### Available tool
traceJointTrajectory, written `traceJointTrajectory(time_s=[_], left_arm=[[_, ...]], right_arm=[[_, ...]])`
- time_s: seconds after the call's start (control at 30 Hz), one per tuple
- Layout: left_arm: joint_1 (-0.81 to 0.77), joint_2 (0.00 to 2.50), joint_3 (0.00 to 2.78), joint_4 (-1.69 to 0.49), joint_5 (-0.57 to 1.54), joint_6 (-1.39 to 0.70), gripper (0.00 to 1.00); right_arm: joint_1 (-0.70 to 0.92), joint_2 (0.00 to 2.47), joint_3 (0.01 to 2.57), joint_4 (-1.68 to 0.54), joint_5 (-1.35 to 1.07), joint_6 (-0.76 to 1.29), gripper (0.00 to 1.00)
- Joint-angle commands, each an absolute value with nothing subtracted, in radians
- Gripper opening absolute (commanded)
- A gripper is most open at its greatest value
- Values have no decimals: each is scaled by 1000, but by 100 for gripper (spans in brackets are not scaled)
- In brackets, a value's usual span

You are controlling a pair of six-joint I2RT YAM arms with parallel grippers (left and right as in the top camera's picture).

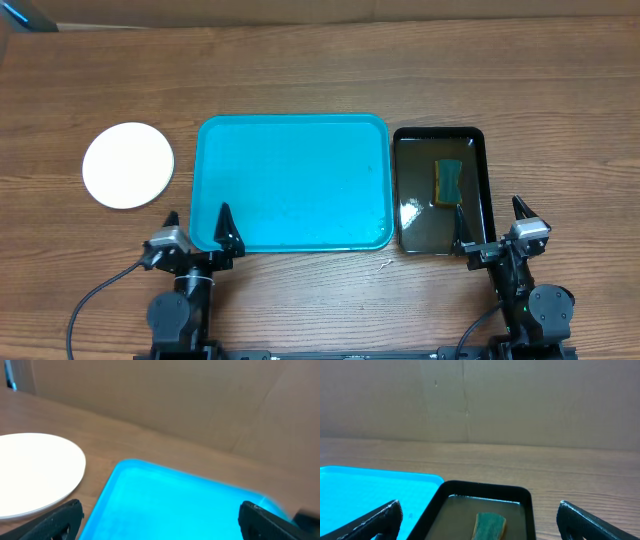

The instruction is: Clean dirty plates on tray and stack at the side

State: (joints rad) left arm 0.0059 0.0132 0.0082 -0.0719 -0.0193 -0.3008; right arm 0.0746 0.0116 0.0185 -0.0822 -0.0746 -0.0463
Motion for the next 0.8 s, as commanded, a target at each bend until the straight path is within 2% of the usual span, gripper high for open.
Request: traceJointTrajectory(time_s=[0.0,0.23,0.77], left_arm=[[-1,3,5,-78,16,-62,100],[-1,3,5,-79,15,102,100],[-1,3,5,-78,-1,75,100]], right_arm=[[79,3,8,-78,-80,-50,100],[79,3,8,-78,-80,-50,100],[79,3,8,-78,-80,-50,100]])
